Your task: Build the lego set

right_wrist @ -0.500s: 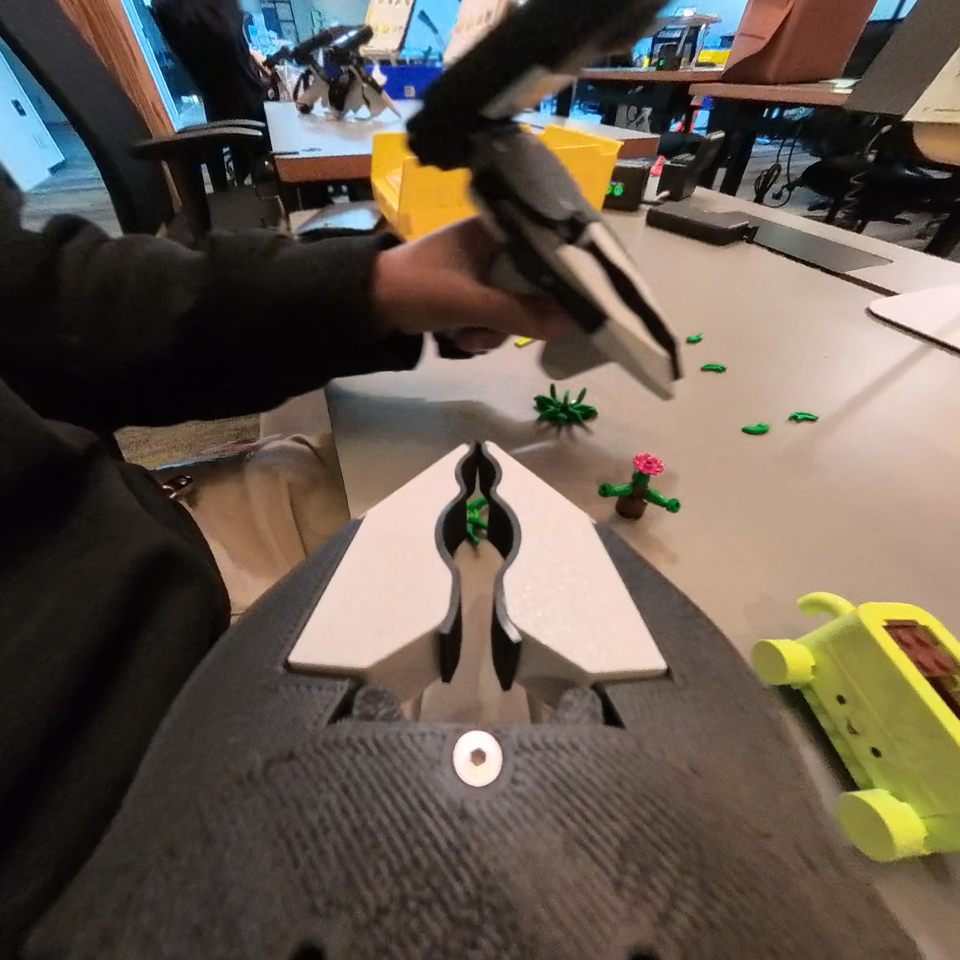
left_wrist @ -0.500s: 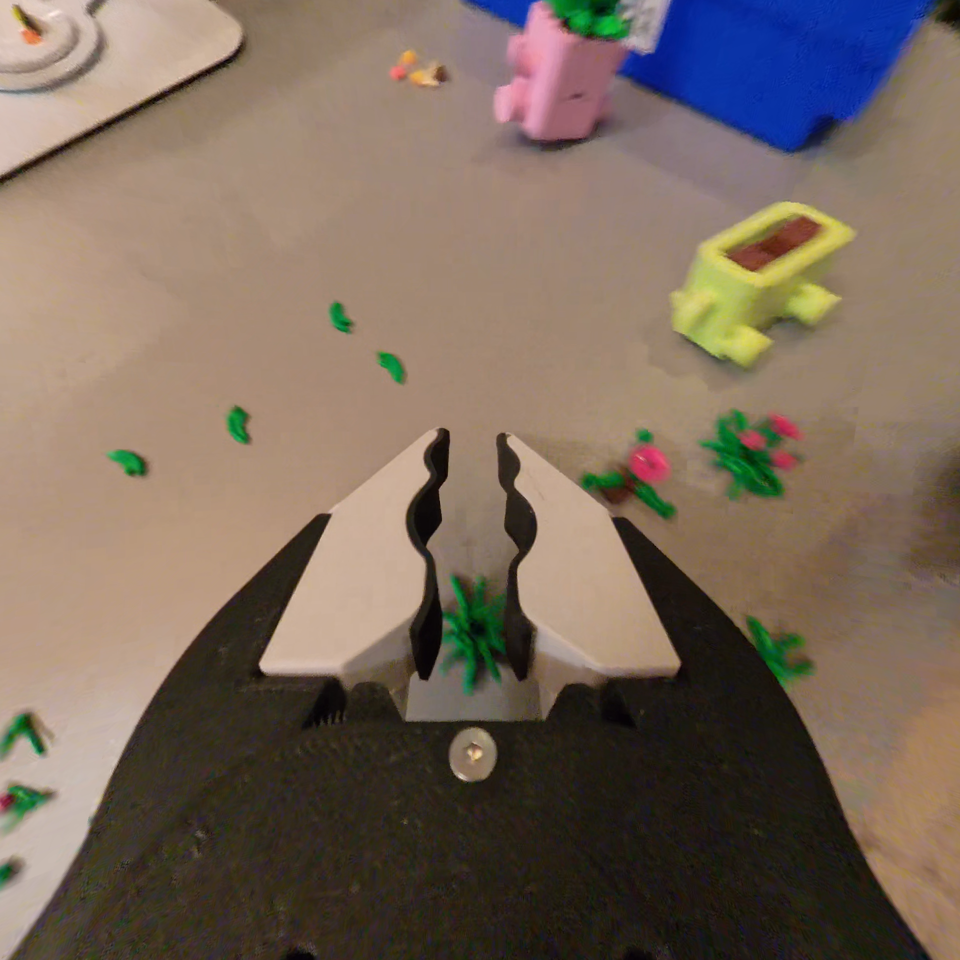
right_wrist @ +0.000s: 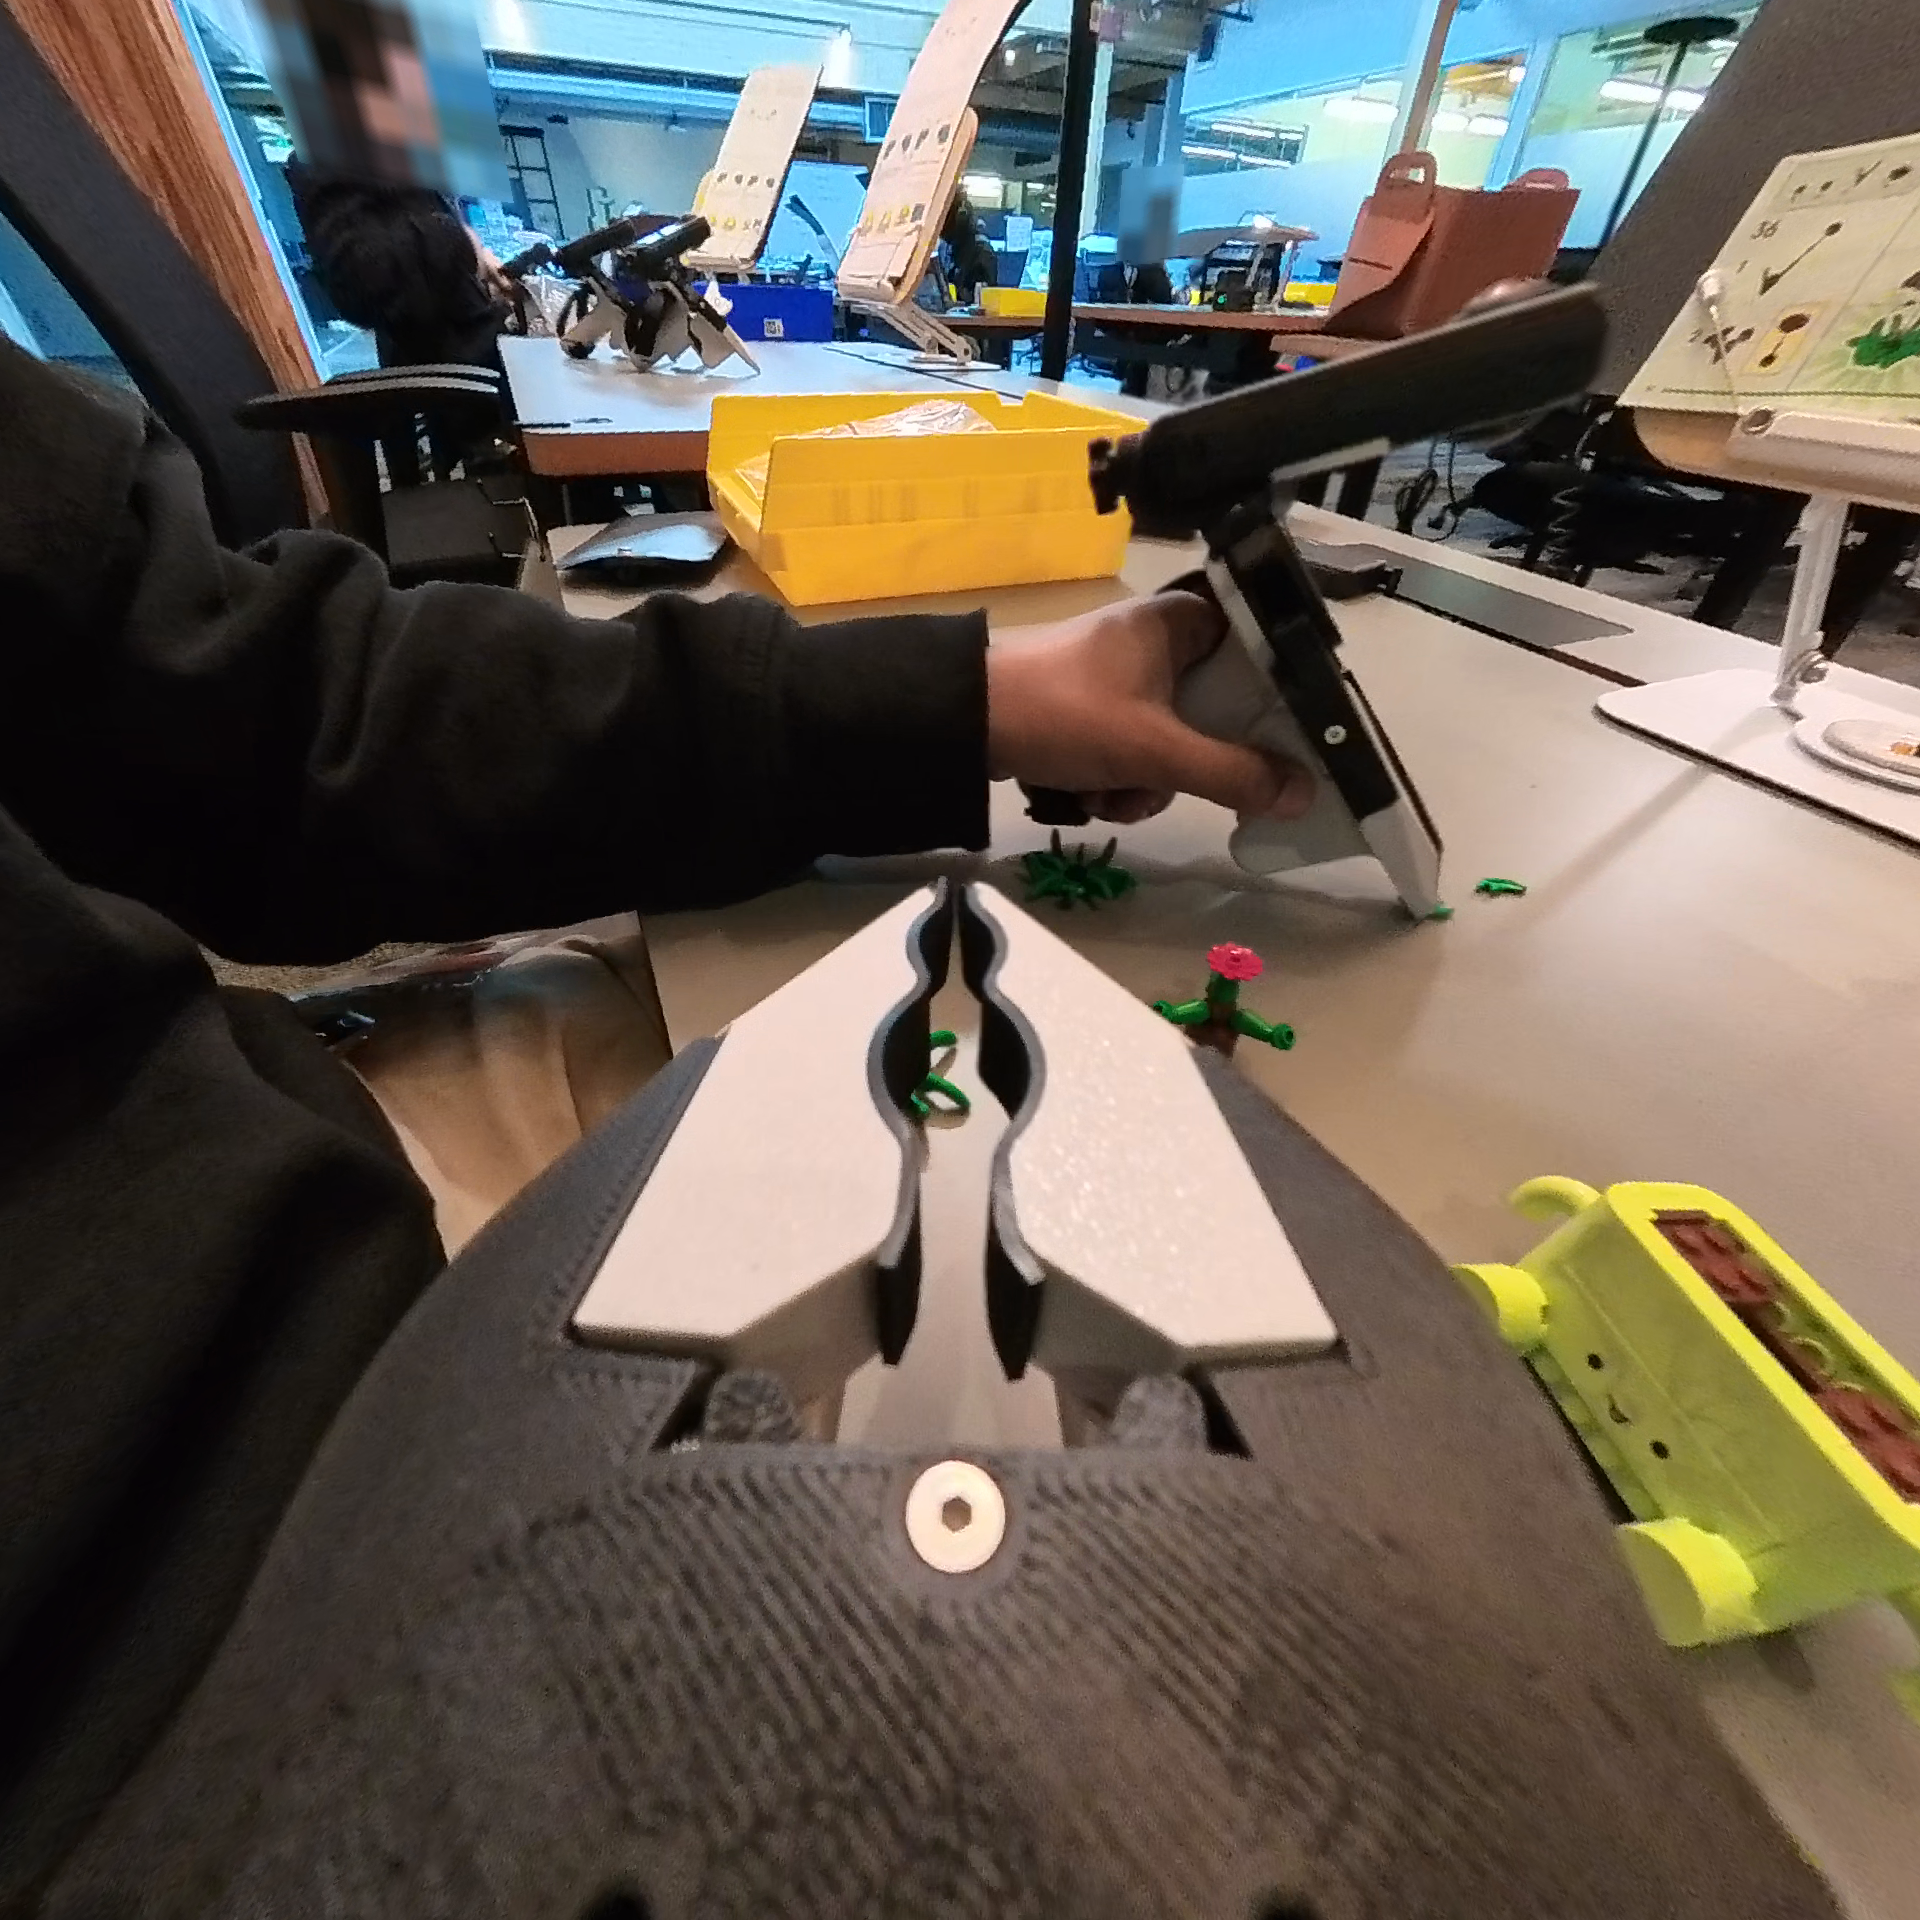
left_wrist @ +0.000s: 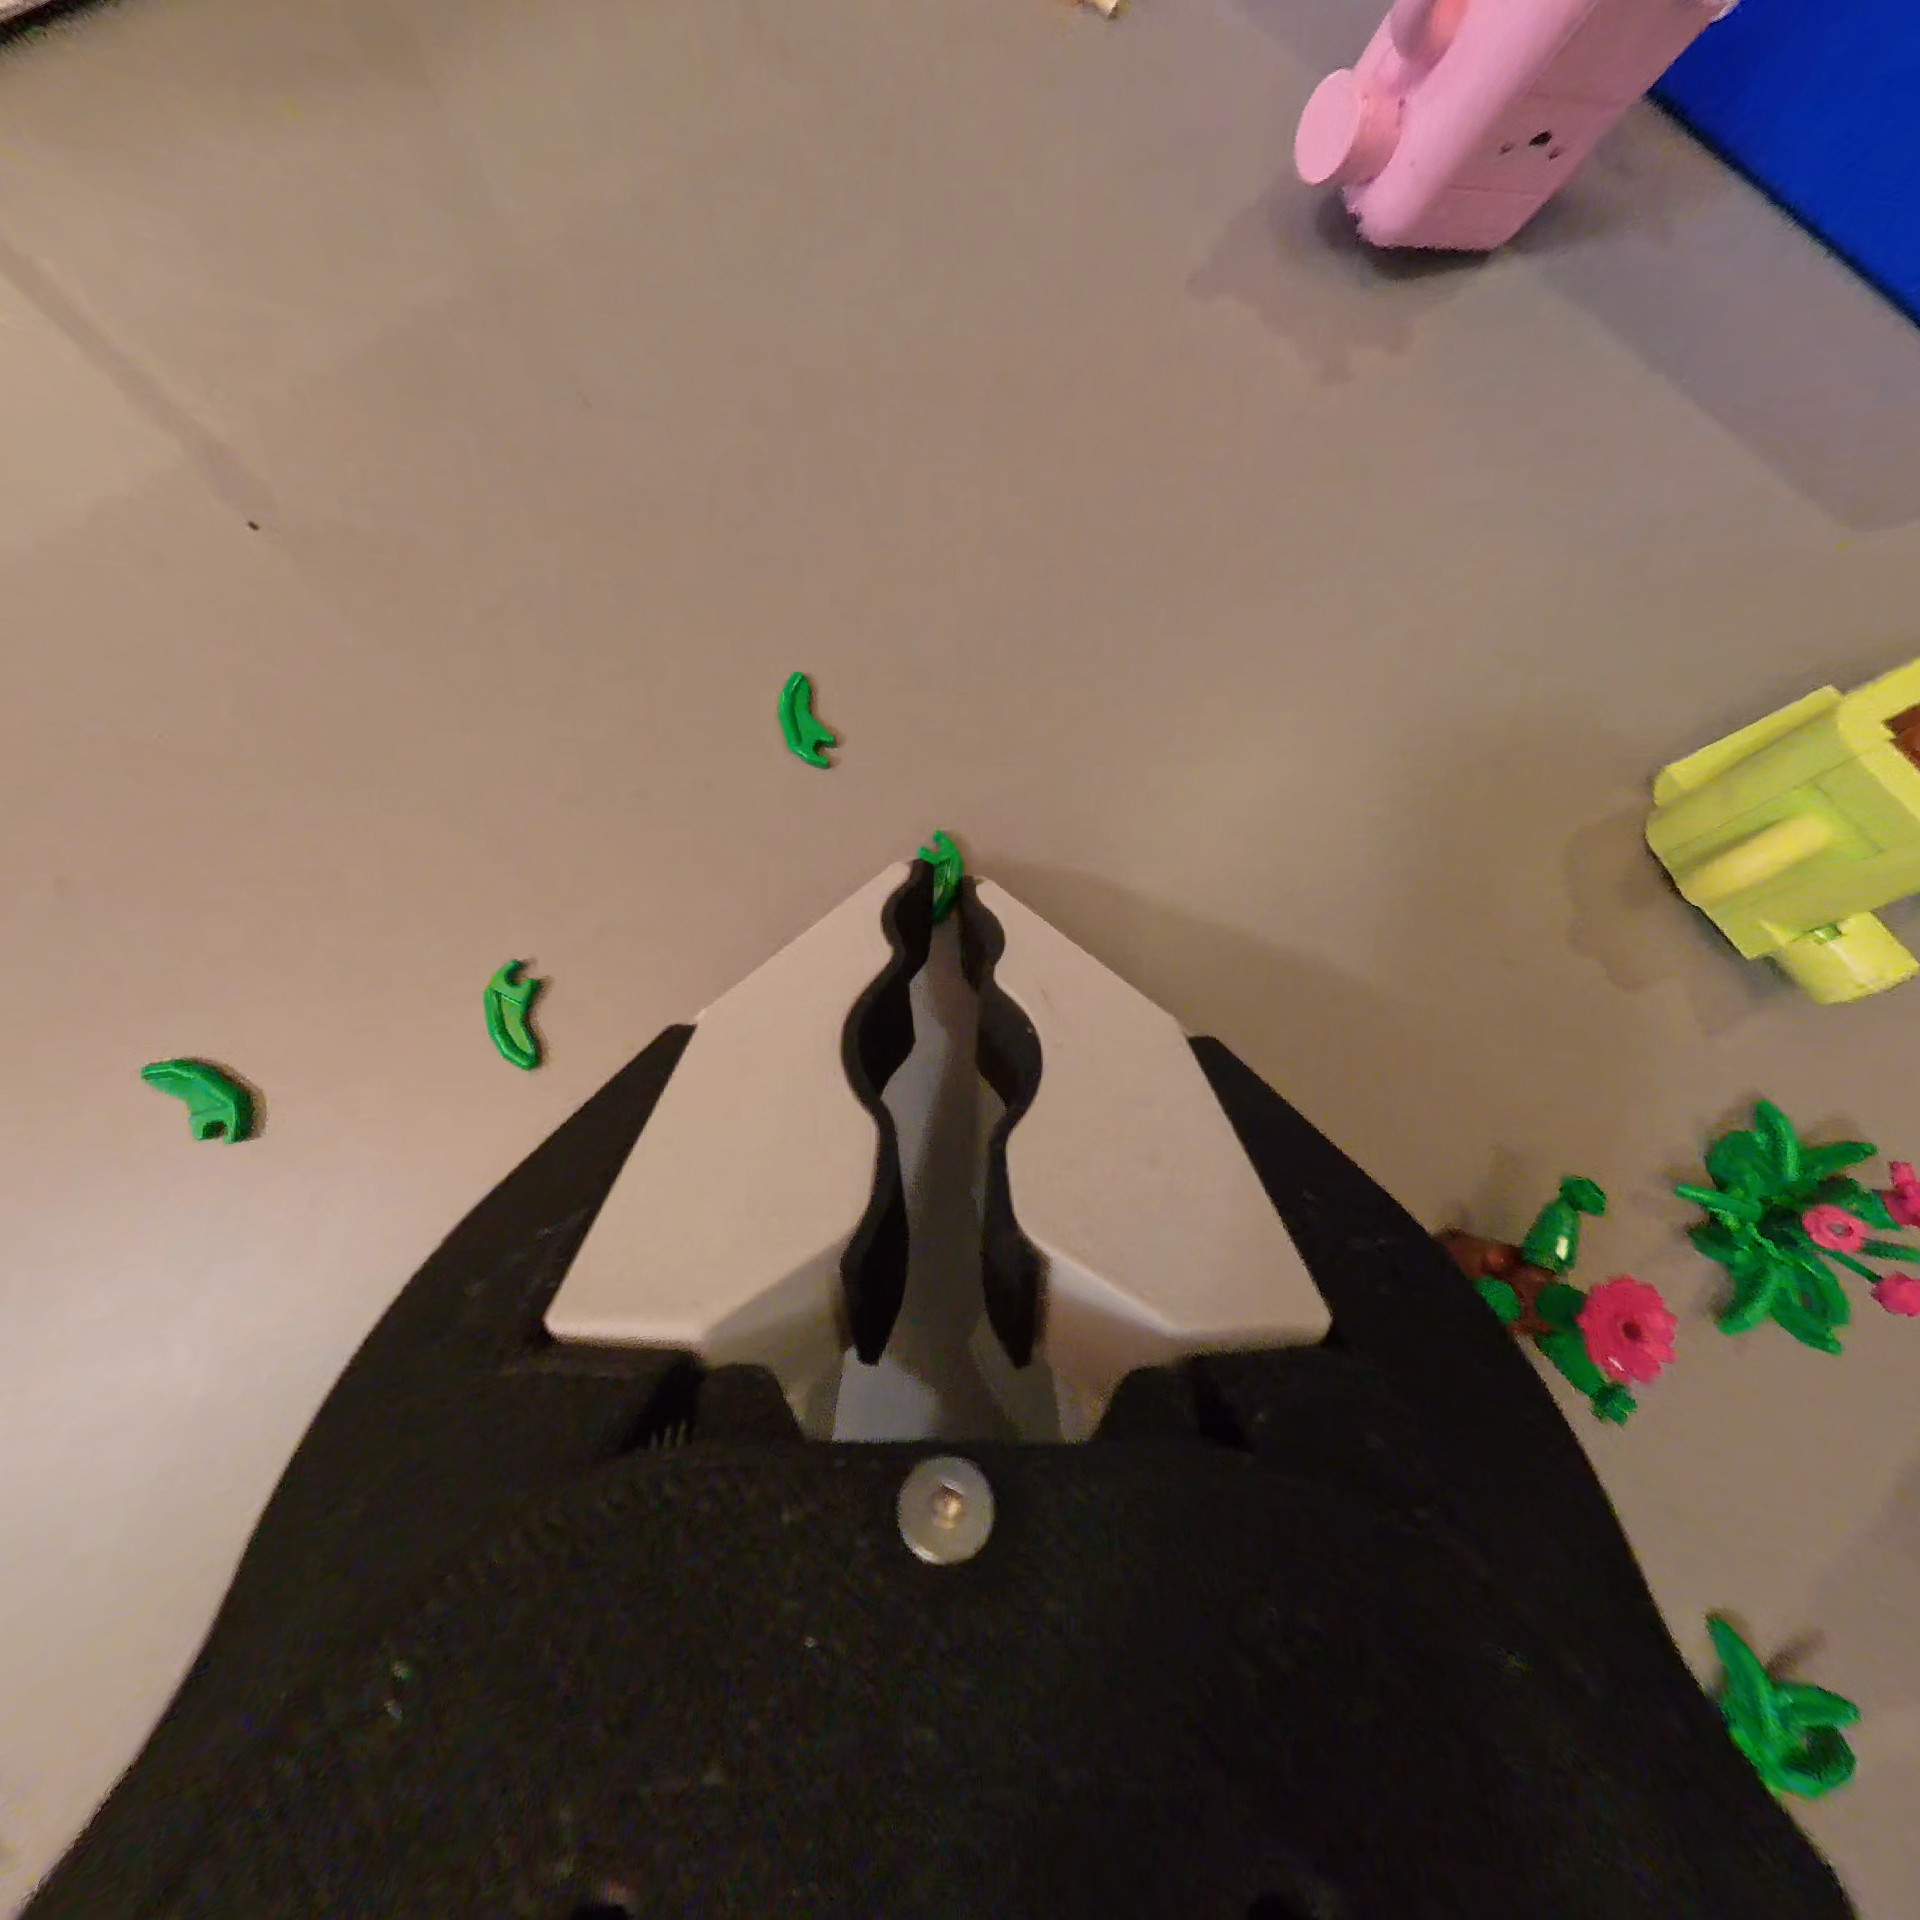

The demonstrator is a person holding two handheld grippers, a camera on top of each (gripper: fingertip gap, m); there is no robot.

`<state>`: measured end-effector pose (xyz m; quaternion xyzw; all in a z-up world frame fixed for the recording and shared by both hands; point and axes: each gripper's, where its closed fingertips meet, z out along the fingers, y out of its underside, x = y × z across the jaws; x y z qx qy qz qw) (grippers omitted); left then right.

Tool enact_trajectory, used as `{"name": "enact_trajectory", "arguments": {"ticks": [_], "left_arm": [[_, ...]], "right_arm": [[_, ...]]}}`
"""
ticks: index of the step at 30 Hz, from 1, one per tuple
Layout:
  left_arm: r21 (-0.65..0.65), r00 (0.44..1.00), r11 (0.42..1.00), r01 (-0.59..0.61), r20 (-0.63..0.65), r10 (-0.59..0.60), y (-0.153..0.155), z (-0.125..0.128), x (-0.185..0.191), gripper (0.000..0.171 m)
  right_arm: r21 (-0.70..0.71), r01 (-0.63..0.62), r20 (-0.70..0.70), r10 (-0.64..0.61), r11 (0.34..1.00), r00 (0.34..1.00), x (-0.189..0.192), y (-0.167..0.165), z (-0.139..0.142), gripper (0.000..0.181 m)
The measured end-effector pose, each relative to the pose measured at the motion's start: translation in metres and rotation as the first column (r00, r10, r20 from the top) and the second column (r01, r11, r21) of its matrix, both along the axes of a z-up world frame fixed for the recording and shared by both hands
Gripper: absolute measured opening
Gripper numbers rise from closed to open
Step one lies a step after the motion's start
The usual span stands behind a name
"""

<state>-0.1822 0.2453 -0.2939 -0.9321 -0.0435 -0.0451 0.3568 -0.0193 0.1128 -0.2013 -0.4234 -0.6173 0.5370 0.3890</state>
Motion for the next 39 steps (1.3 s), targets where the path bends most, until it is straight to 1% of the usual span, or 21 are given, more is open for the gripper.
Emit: {"name": "enact_trajectory", "arguments": {"ticks": [3,4,7,9,11,13,14,15,17,19,21,23,24,27,30,32,35,38,39], "left_arm": [[0.108,0.998,0.992,0.058,0.015,-0.060,-0.009,0.020,0.014,0.003],[0.149,0.997,0.986,0.078,0.016,-0.081,-0.013,0.029,0.020,0.000],[0.287,0.982,0.943,0.170,0.027,-0.185,-0.033,0.058,0.050,0.000],[0.351,0.976,0.913,0.209,-0.011,-0.219,-0.048,0.073,0.071,0.000],[0.361,0.975,0.906,0.222,-0.105,-0.197,-0.061,0.076,0.079,0.000],[0.339,0.967,0.917,0.211,-0.211,-0.145,-0.069,0.073,0.071,0.000],[0.321,0.965,0.926,0.200,-0.229,-0.129,-0.071,0.069,0.065,0.000],[0.313,0.969,0.932,0.186,-0.215,-0.121,-0.071,0.066,0.060,0.000],[0.295,0.986,0.946,0.132,-0.137,-0.095,-0.069,0.059,0.050,0.000],[0.217,0.995,0.972,0.086,-0.070,-0.072,-0.066,0.043,0.038,0.006],[0.166,0.997,0.984,0.060,-0.060,-0.051,-0.062,0.029,0.024,0.014],[0.145,0.998,0.988,0.045,-0.057,-0.037,-0.056,0.023,0.012,0.015],[0.132,0.998,0.990,0.043,-0.047,-0.038,-0.053,0.020,0.009,0.021],[0.070,0.994,0.992,0.108,-0.011,-0.108,-0.043,0.010,0.010,0.032],[0.016,0.978,0.979,0.201,-0.056,-0.200,-0.037,0.002,0.007,0.033],[0.004,0.951,0.953,0.301,-0.071,-0.300,-0.035,0.000,0.009,0.033],[0.002,0.890,0.891,0.453,-0.053,-0.452,-0.038,0.001,0.014,0.033],[-0.062,0.850,0.847,0.527,0.053,-0.525,-0.050,0.001,0.016,0.026],[-0.077,0.843,0.840,0.538,0.062,-0.534,-0.053,0.002,0.014,0.026]], "right_arm": [[0.021,0.033,0.017,-0.033,0.999,0.999,0.000,0.007,-0.003,0.000],[0.031,0.048,0.018,-0.049,0.998,0.999,0.000,0.010,-0.004,0.000],[0.033,0.091,0.018,-0.092,0.995,0.996,-0.001,0.019,-0.004,0.002],[0.008,0.112,0.018,-0.112,0.994,0.994,-0.002,0.024,-0.002,0.005],[-0.008,0.152,0.030,-0.152,0.988,0.988,-0.003,0.034,-0.003,0.008],[0.000,0.178,0.044,-0.178,0.984,0.983,-0.001,0.043,-0.005,0.008],[-0.001,0.185,0.043,-0.185,0.983,0.982,-0.001,0.046,-0.005,0.008],[-0.007,0.188,0.038,-0.187,0.982,0.982,0.000,0.048,-0.004,0.007],[-0.018,0.177,0.029,-0.176,0.984,0.984,0.000,0.047,-0.002,0.007],[-0.006,0.170,0.033,-0.170,0.985,0.985,-0.001,0.045,-0.004,0.006],[0.020,0.162,0.032,-0.163,0.987,0.986,-0.001,0.041,-0.005,0.005],[0.048,0.158,0.031,-0.160,0.986,0.987,-0.002,0.038,-0.006,0.003],[0.060,0.156,0.031,-0.158,0.986,0.987,-0.002,0.037,-0.007,0.003],[0.084,0.153,0.030,-0.156,0.985,0.987,-0.002,0.035,-0.008,0.002],[0.089,0.145,0.031,-0.148,0.985,0.988,-0.002,0.033,-0.008,0.002],[0.084,0.143,0.029,-0.146,0.986,0.989,-0.002,0.033,-0.008,0.002],[0.073,0.139,0.029,-0.141,0.988,0.990,-0.001,0.034,-0.007,0.002],[0.065,0.139,0.028,-0.142,0.988,0.990,-0.001,0.034,-0.007,0.002],[0.063,0.140,0.027,-0.142,0.988,0.989,-0.001,0.035,-0.006,0.002]]}}
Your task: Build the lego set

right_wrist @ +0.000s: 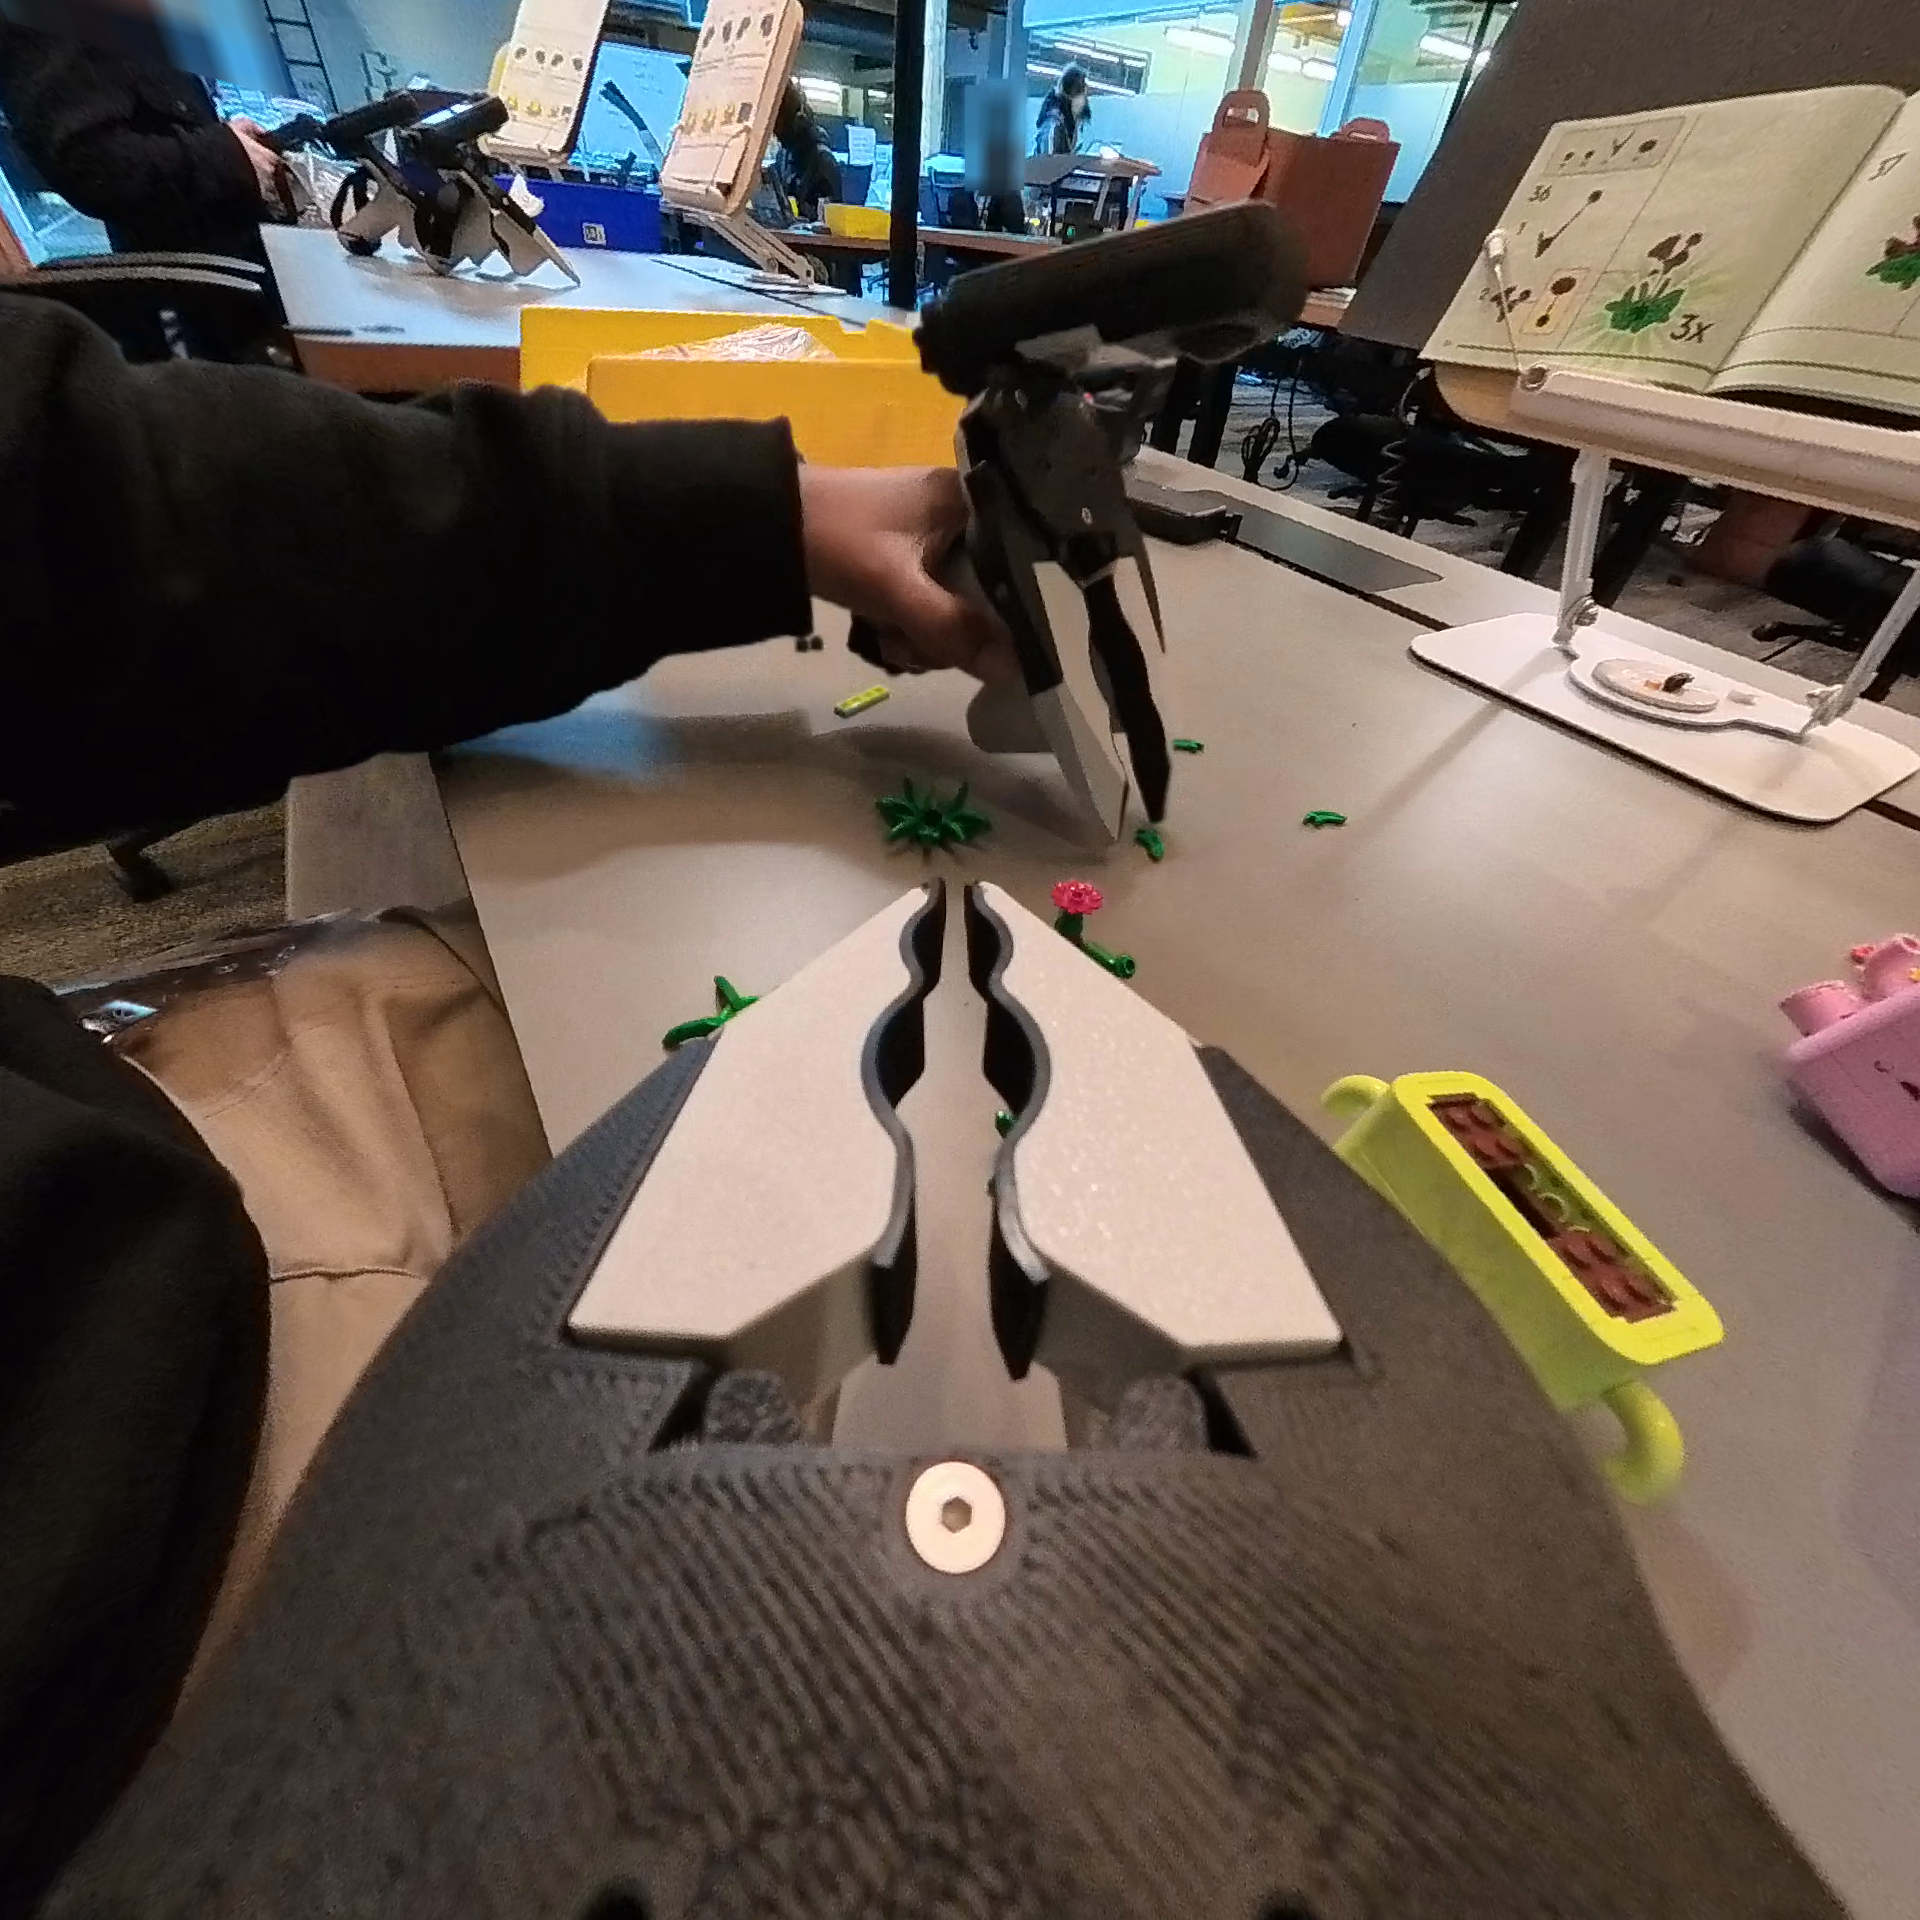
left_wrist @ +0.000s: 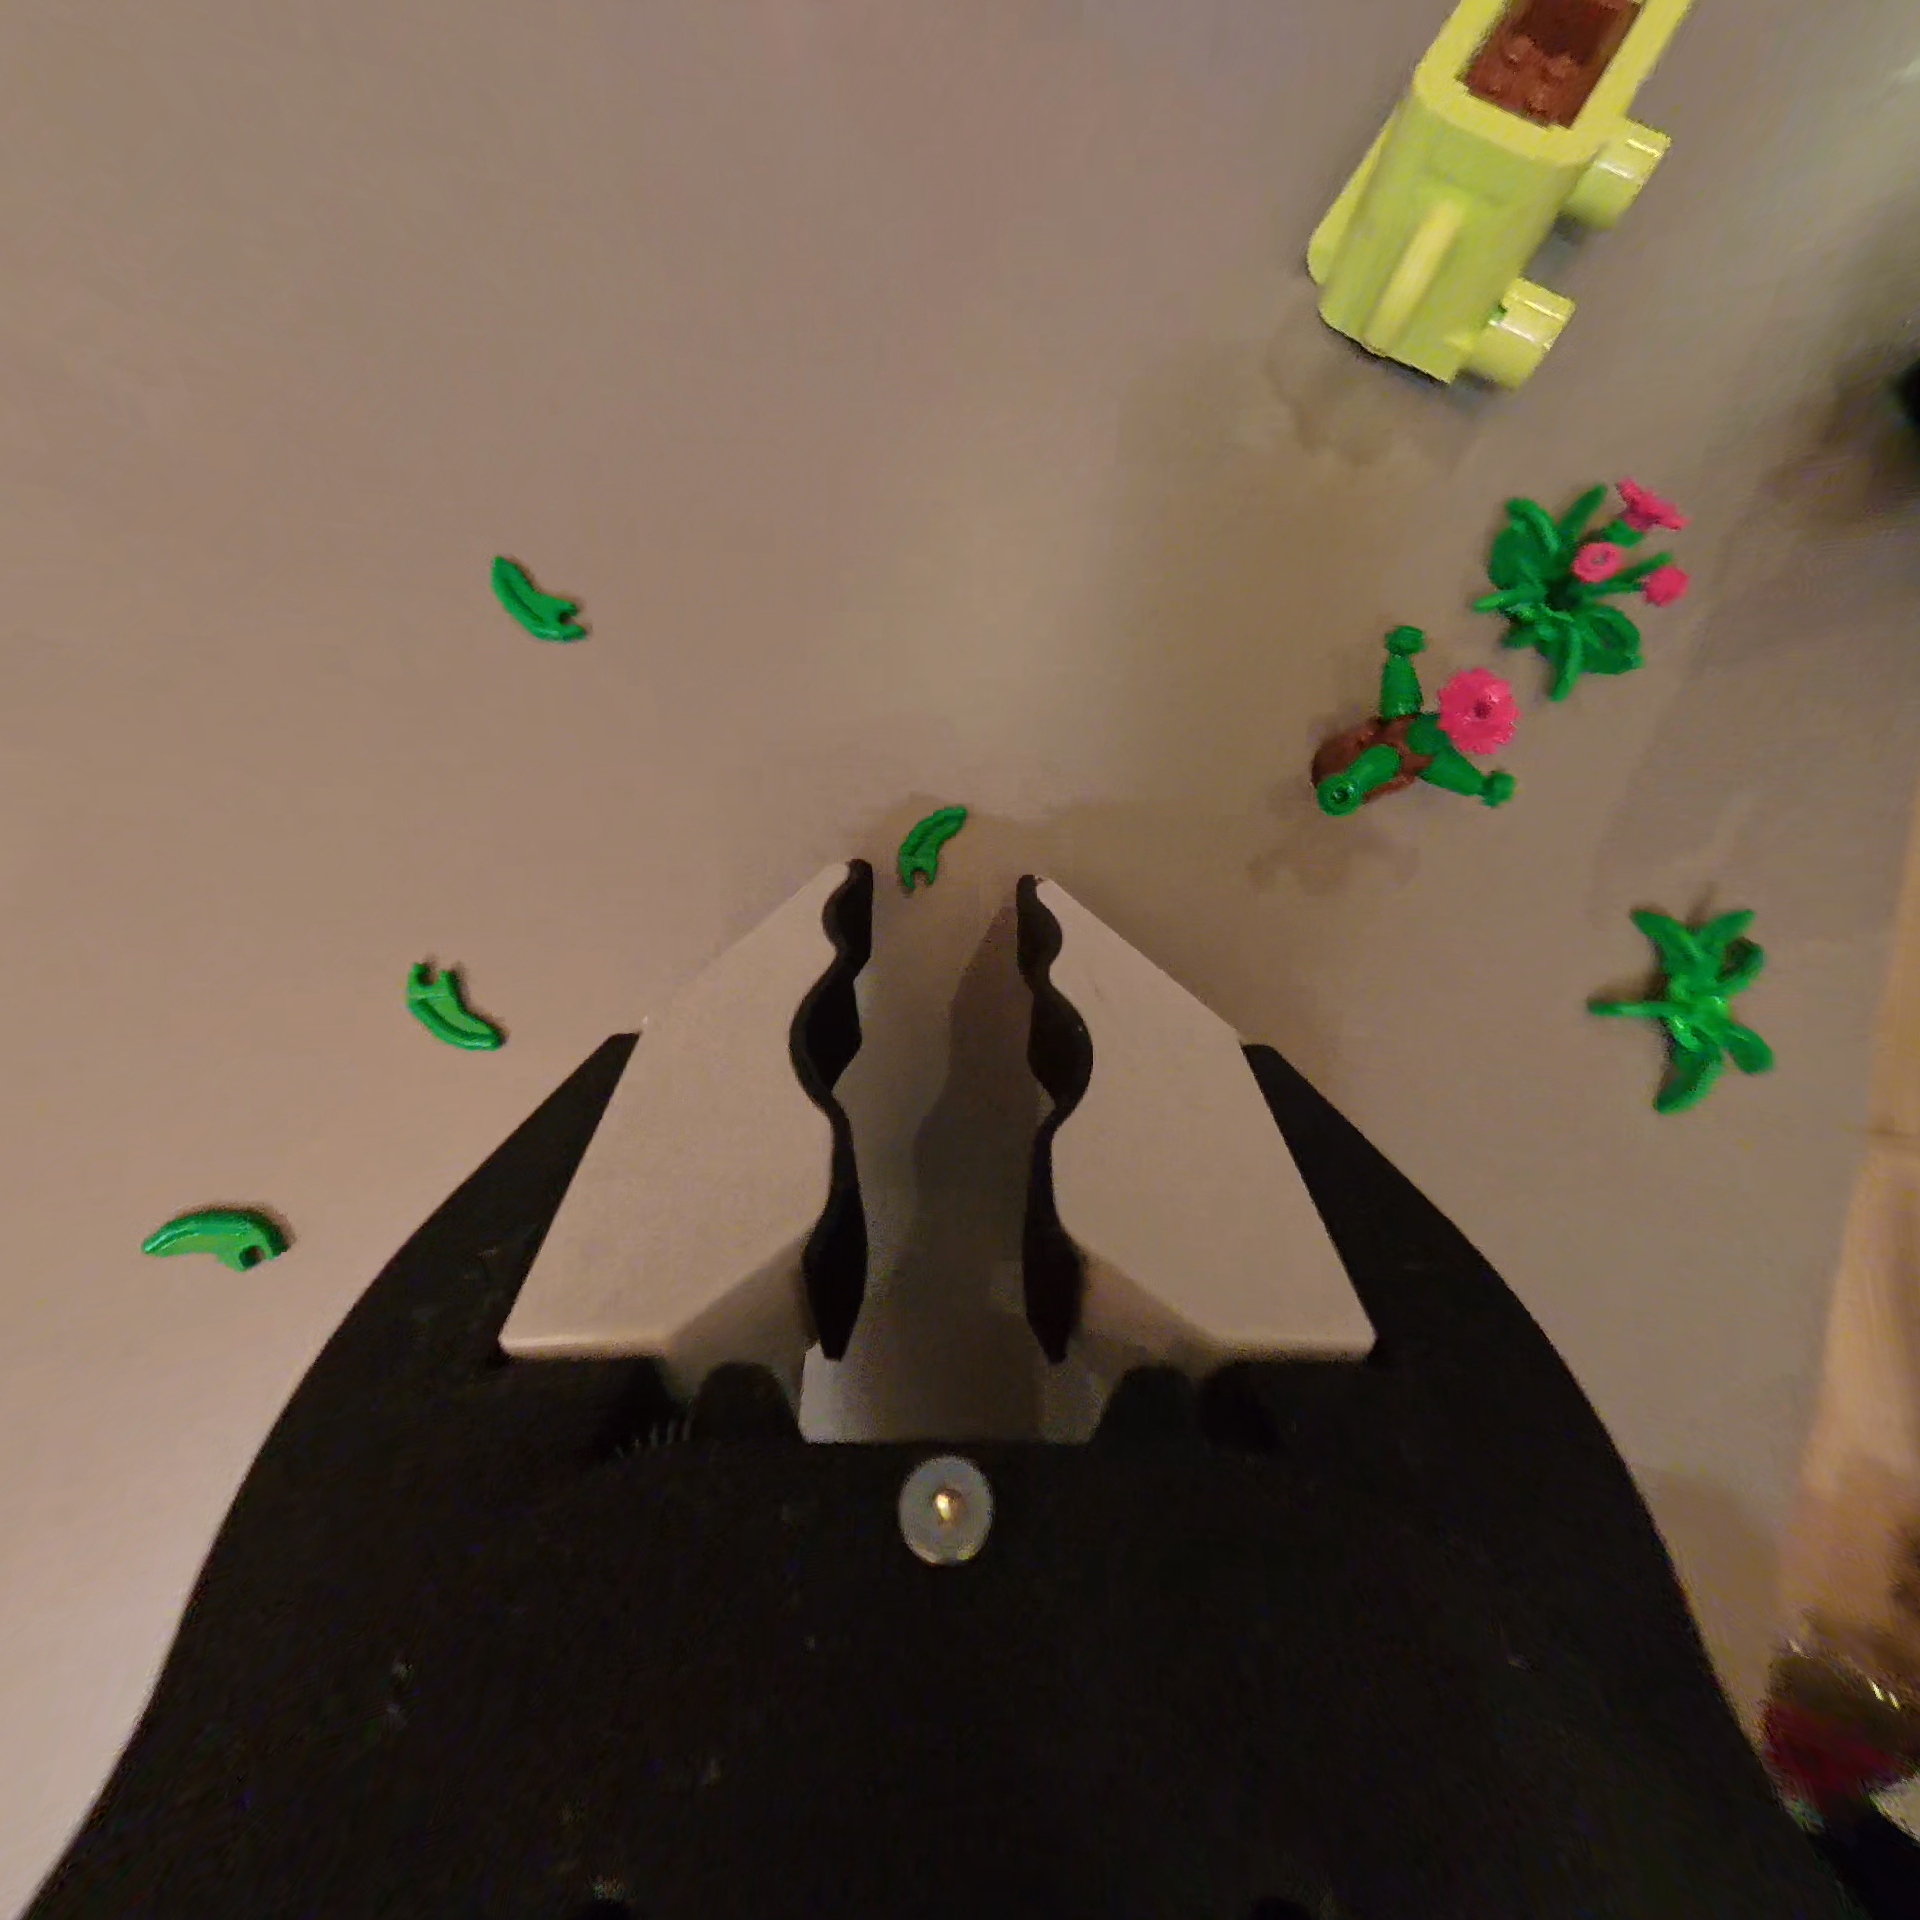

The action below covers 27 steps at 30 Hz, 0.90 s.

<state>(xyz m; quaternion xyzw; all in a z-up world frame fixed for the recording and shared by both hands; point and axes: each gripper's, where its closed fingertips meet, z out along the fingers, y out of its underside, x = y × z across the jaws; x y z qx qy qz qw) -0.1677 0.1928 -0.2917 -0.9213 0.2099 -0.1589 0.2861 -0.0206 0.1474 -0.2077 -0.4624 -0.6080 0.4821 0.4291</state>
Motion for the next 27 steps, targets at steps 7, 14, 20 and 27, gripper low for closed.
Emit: {"name": "enact_trajectory", "arguments": {"ticks": [7,14,20,27], "left_arm": [[0.030,1.000,1.000,-0.005,-0.023,0.006,0.004,0.007,-0.003,0.020],[0.037,0.996,0.998,-0.050,-0.077,0.053,0.009,-0.005,-0.006,0.005],[0.067,0.997,0.996,-0.055,-0.058,0.059,0.005,0.000,0.002,0.001],[0.110,0.997,0.991,-0.072,-0.033,0.076,-0.005,0.017,0.011,0.000]], "right_arm": [[0.001,0.004,-0.005,-0.004,1.000,1.000,0.000,0.000,0.001,0.001],[0.003,0.009,-0.013,-0.009,1.000,1.000,0.001,0.001,0.002,0.002],[0.019,0.000,-0.009,0.000,1.000,1.000,0.001,-0.002,0.001,0.006],[0.060,0.027,-0.001,-0.027,0.998,1.000,0.002,0.005,-0.002,0.007]]}}
